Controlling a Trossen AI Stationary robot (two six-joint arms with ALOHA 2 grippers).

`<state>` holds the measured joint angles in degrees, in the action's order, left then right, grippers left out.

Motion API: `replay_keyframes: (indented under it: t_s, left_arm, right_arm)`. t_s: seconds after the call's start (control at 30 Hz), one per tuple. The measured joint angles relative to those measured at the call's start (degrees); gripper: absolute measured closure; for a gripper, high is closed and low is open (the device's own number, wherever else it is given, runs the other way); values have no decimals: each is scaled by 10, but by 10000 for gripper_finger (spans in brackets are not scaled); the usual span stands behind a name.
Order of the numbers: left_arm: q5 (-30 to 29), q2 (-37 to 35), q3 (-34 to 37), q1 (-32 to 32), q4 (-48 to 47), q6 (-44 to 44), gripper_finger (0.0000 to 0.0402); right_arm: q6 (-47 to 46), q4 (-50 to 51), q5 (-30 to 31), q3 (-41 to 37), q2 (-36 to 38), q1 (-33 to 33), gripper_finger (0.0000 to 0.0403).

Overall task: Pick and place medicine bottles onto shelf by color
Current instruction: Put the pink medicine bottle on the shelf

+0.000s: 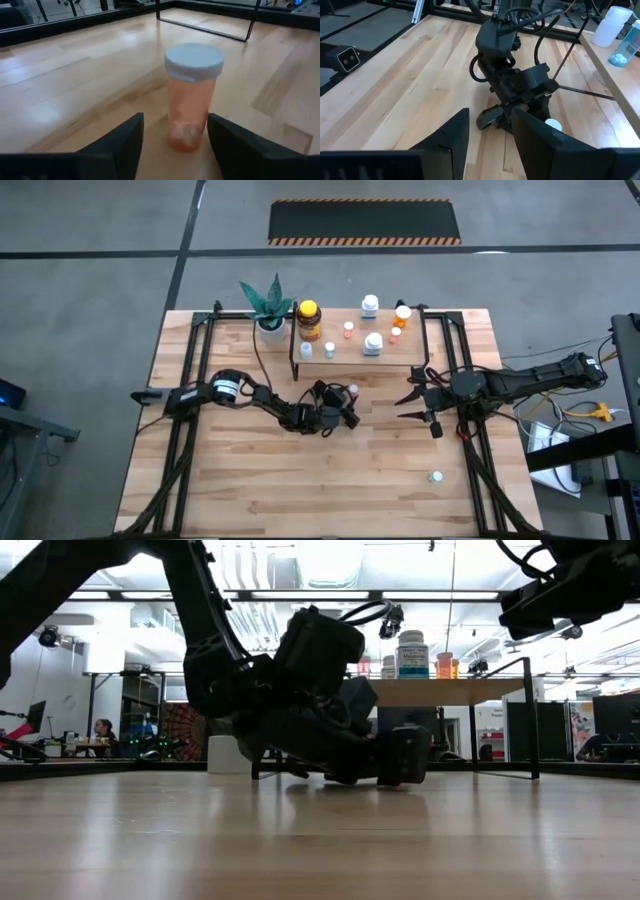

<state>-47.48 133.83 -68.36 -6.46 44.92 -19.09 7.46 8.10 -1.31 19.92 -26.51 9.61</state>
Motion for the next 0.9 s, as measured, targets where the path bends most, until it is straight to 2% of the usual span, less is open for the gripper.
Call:
replay_keyframes:
  t_s: [0.33, 0.43, 0.67, 0.9]
  left_arm:
    - [5, 1, 2, 0, 1, 0, 312]
    - [6, 1, 2, 0, 1, 1, 332]
    - [7, -7, 3, -6, 0, 44, 316]
    - [8, -43, 3, -47, 1, 118, 314]
  right_arm:
    - [2, -1, 0, 0, -7, 0, 270]
    - [2, -1, 0, 0, -7, 0, 268]
    - [4, -14, 2, 0, -7, 0, 261]
    - [-98, -43, 68, 0, -68, 0, 231]
